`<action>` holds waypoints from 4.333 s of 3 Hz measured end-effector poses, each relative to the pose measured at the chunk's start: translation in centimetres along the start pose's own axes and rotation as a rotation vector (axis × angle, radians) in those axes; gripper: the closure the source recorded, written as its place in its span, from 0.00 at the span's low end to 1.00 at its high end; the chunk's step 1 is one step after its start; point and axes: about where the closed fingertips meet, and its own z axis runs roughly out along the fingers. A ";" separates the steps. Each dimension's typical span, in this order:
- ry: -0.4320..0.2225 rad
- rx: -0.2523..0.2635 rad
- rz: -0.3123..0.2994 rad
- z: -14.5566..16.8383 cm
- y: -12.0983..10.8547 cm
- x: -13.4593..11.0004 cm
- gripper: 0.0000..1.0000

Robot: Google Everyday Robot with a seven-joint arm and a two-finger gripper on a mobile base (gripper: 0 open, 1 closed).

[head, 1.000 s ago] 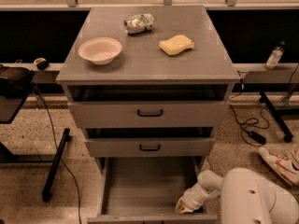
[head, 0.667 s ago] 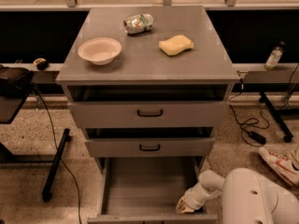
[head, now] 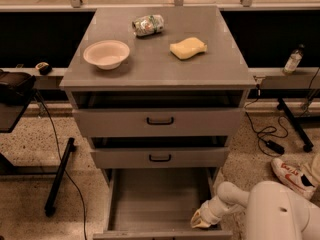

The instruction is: Open bottom drawer

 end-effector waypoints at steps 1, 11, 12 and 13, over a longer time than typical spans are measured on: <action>-0.049 -0.022 -0.008 2.3 -1.2 -2.2 1.00; -0.231 -0.054 -0.071 5.5 0.4 -10.2 1.00; -0.243 -0.047 -0.068 4.9 0.9 -10.3 1.00; -0.246 -0.044 -0.068 4.8 0.8 -10.4 1.00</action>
Offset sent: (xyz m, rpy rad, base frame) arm 0.0466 0.0868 -0.0254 0.1070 0.0291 -0.0372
